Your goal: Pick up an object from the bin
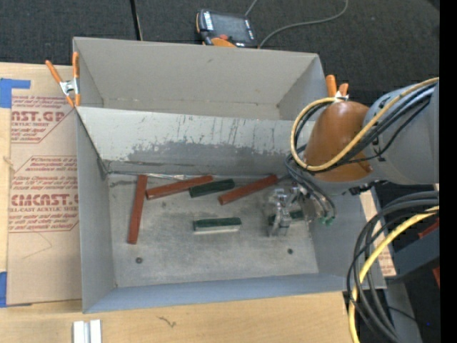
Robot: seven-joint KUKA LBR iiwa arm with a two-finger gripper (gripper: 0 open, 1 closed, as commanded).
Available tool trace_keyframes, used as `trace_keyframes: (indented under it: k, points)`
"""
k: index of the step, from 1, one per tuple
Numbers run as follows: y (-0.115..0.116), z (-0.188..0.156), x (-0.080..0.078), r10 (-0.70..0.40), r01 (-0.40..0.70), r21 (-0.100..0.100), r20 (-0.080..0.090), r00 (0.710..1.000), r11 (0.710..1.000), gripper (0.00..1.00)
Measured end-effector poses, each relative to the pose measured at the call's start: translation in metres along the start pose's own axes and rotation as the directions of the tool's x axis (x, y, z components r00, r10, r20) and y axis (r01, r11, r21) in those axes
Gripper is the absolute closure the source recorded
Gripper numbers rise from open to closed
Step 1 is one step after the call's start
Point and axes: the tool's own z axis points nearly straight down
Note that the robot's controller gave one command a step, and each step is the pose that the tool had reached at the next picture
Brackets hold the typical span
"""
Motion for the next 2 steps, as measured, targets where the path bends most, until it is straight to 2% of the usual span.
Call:
trace_keyframes:
  k: [1,2]
  points:
    - [0.0001,-0.0211,-0.001,0.0,0.0,0.001,0.001,1.0,1.0,1.0]
    - [0.0002,-0.026,-0.0013,0.001,-0.001,0.0,0.0,1.0,1.0,1.0]
